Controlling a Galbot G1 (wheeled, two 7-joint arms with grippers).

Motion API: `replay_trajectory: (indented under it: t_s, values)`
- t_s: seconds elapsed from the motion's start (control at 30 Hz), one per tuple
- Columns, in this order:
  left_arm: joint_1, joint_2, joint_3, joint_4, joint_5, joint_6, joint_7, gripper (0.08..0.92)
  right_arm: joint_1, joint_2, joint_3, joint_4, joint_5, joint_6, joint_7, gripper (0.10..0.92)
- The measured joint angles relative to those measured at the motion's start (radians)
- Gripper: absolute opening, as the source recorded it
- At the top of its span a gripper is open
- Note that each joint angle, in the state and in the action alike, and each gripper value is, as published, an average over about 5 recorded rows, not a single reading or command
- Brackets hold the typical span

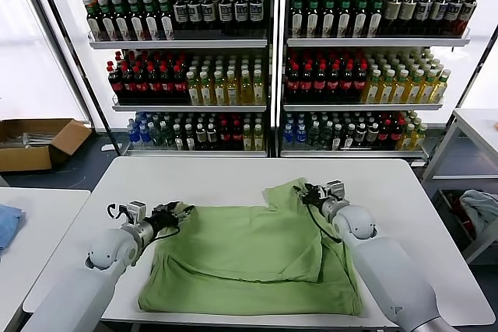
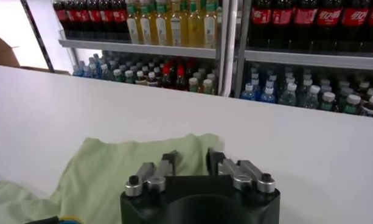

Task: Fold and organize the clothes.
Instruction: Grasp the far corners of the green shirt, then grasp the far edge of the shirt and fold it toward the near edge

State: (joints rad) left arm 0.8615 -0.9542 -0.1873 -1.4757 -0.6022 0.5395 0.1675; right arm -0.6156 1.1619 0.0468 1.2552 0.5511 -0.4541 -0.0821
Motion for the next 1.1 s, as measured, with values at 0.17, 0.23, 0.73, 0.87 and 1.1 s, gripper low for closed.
replay_trajectory:
  t_s: [0.17, 0.23, 0.73, 0.87, 1.1]
  values:
    - [0.009, 0.001, -0.003, -0.008, -0.004, 0.0, 0.001, 0.264, -0.012, -0.002, 0.01, 0.022, 0.017, -0.001, 0.013, 0.119]
    - [0.012, 0.002, -0.005, -0.012, -0.006, 0.0, 0.0, 0.212, -0.021, -0.006, 0.017, 0.04, 0.027, 0.0, 0.022, 0.106]
    - [0.083, 0.012, -0.076, -0.132, -0.028, -0.013, -0.039, 0.091, -0.178, -0.09, 0.125, 0.344, 0.125, 0.0, 0.097, 0.106]
    - [0.124, 0.021, -0.113, -0.201, -0.034, -0.013, -0.046, 0.091, -0.267, -0.111, 0.166, 0.452, 0.136, 0.005, 0.114, 0.106]
    - [0.225, 0.039, -0.188, -0.341, -0.025, -0.007, -0.057, 0.091, -0.456, -0.135, 0.268, 0.644, 0.149, 0.01, 0.136, 0.106]
